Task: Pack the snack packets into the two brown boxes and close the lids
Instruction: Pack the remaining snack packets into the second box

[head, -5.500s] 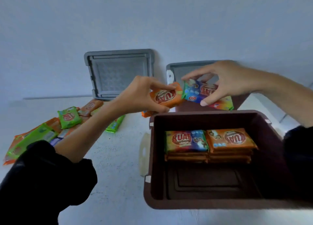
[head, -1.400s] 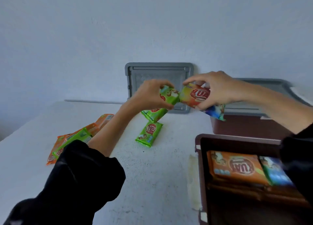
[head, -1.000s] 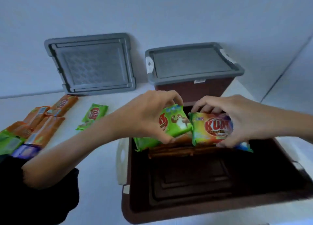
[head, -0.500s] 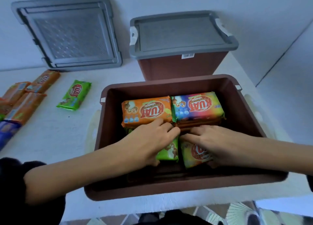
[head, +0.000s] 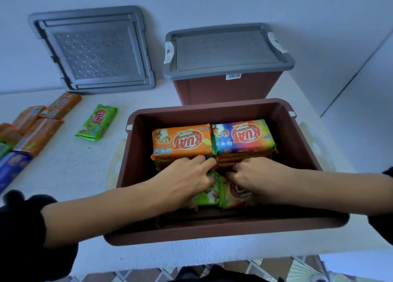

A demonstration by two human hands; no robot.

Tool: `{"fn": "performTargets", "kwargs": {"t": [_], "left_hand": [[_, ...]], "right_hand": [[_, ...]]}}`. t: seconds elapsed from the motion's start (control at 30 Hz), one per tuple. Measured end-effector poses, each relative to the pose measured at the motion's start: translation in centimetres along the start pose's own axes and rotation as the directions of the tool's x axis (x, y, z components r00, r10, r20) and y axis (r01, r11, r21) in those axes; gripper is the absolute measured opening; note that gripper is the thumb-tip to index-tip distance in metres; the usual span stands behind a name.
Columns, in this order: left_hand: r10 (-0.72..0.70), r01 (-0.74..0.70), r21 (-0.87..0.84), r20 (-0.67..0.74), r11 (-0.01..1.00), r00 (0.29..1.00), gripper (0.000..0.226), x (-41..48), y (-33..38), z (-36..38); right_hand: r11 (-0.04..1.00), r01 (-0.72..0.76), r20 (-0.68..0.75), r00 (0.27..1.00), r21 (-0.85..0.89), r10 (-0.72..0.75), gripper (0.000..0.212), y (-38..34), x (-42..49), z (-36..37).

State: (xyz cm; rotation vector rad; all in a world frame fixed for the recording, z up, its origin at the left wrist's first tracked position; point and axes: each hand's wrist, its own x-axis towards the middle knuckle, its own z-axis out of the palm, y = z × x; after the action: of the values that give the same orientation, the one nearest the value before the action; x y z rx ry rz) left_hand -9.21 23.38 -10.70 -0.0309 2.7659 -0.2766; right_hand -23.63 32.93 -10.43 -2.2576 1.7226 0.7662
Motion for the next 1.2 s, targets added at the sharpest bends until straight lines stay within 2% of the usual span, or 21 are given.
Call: {"fn": "performTargets", "kwargs": {"t": [0.07,0.17,0.27,0.37,0.43,0.53,0.73,0.9,0.97,1.03,1.2], "left_hand": [[0.032,-0.029,0.061,-0.042,0.998,0.999,0.045,-0.1,-0.1,0.4],[0.037,-0.031,0.1,-0.065,0.995,0.997,0.028,-0.4,-0.2,0.3],[0.083,-0.069,0.129,-0.1,0.989,0.992,0.038,-0.3,-0.4,0.6],[0.089,-0.076,0.096,-0.135,0.992,0.987,0.035,-0.2,-0.5,0.5],[0.068,-0.061,0.06,-0.115,0.996,0.991,0.039,-0.1,-0.3,0.4],[0.027,-0.027,0.032,0.012,0.999,1.0,0.055,0.1,-0.2,0.7],[0.048,-0.047,0.013,-0.018,0.999,0.999,0.061,0.2,-0.4,0.7],[0.06,-0.06,0.014,-0.003,0.998,0.998,0.06,0.4,-0.5,0.7],[0.082,-0.081,-0.048,0.008,0.996,0.997,0.059,0.3,-0.7,0.4],[0.078,-0.079,-0.214,-0.013,0.974,0.997,0.059,-0.1,-1.1,-0.2],[-0.019,-0.078,-0.547,-0.169,0.833,0.985,0.037,-3.5,-4.1,-3.3]], "right_hand": [[1.0,-0.004,0.009,1.0,-0.014,0.004,0.044,-0.1,0.0,0.1],[1.0,-0.024,0.025,0.999,-0.012,0.024,0.051,-0.2,0.0,0.1],[0.999,-0.038,0.02,0.999,0.006,0.038,0.053,-0.2,-0.1,0.2],[0.999,-0.04,0.007,0.999,0.029,0.04,0.053,-0.1,0.0,0.2],[0.998,-0.042,-0.009,0.999,0.039,0.043,0.053,-0.1,0.1,0.2],[0.997,-0.047,-0.021,0.999,0.058,0.049,0.053,-0.1,0.2,0.4],[0.996,-0.044,-0.044,0.998,0.074,0.047,0.061,-0.1,0.1,0.3],[0.995,-0.044,-0.082,0.995,0.086,0.051,0.054,0.1,0.0,0.1],[0.992,-0.049,-0.108,0.992,0.117,0.062,0.048,0.2,-0.2,-0.1],[0.984,-0.043,-0.155,0.986,0.17,0.069,0.043,0.6,-0.8,-1.0],[0.947,-0.015,-0.328,0.936,0.321,0.126,0.038,2.1,-2.0,-6.4]]}}
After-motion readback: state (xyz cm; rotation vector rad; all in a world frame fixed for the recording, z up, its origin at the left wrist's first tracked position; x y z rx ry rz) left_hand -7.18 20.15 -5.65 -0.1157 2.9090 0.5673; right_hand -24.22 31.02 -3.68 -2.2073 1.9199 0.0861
